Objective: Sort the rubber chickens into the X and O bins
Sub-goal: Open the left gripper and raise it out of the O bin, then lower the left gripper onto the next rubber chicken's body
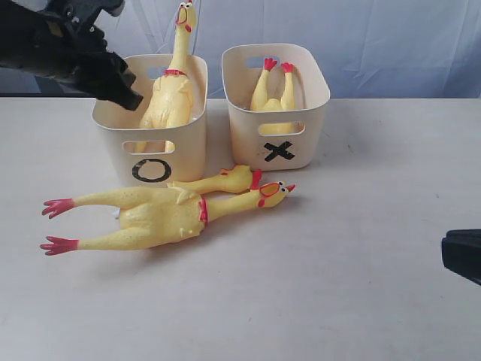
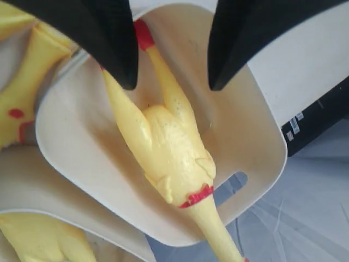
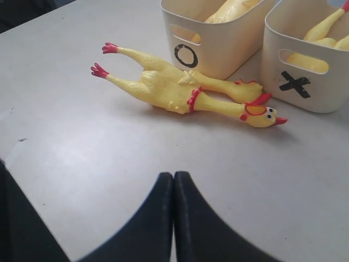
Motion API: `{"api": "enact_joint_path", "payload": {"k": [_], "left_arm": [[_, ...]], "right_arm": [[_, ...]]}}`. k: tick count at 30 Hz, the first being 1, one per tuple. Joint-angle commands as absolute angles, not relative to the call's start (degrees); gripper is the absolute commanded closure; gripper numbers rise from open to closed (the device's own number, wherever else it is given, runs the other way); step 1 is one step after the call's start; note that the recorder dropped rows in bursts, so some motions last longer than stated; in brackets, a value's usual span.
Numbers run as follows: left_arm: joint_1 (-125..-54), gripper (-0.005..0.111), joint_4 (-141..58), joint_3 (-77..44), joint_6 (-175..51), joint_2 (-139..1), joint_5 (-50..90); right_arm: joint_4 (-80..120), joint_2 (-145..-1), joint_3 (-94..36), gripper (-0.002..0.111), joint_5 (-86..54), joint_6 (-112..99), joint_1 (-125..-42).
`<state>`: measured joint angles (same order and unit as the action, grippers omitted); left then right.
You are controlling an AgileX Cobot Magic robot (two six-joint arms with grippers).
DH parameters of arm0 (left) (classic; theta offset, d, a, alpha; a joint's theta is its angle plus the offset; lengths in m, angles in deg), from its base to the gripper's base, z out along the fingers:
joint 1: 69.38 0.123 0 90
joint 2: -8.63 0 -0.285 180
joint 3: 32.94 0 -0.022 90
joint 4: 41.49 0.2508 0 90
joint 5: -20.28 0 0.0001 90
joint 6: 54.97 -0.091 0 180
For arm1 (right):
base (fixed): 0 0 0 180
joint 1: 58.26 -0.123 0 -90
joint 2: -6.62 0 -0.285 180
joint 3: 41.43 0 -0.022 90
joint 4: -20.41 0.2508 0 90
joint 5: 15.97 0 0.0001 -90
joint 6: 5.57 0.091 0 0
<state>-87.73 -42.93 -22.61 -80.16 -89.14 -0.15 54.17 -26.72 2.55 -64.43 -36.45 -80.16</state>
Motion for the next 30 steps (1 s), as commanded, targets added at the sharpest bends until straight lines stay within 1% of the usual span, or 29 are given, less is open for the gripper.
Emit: {"api": "enact_joint_path", "payload": {"k": [1, 4, 8, 10, 12, 17, 21, 30], "left_arm": [[-87.79, 0.067, -43.76, -18.61, -81.40, -82.90, -3.58], [-87.88, 0.067, -47.60, -16.50, -86.89, -79.22, -7.20], [-87.88, 0.066, -63.05, -15.95, -106.81, -77.19, -17.76], [-87.88, 0.064, -70.98, -15.95, -117.79, -77.31, -23.90], [-88.18, 0.062, -74.81, -15.95, -124.19, -77.86, -26.77], [-90.37, 0.052, -67.41, -15.86, -124.59, -80.53, -25.81], [-90.60, 0.044, -66.60, -15.86, -124.35, -84.80, -25.13], [-90.60, 0.043, -59.76, -15.86, -122.44, -91.39, -24.23]], "right_arm": [[54.00, -26.46, 2.80, 0.109, -65.25, -36.46, -79.99], [54.00, -26.46, 2.80, 0.109, -65.39, -36.46, -79.99], [54.00, -26.46, 2.80, 0.109, -65.39, -36.46, -79.99], [54.00, -26.46, 2.80, 0.109, -65.47, -36.46, -79.99], [54.00, -26.46, 2.80, 0.109, -65.47, -36.46, -79.99], [54.00, -26.46, 2.80, 0.109, -65.47, -36.46, -79.99], [54.00, -26.46, 2.80, 0.109, -65.60, -36.46, -79.99], [54.00, -26.46, 2.80, 0.109, -65.70, -36.46, -79.99]]}}
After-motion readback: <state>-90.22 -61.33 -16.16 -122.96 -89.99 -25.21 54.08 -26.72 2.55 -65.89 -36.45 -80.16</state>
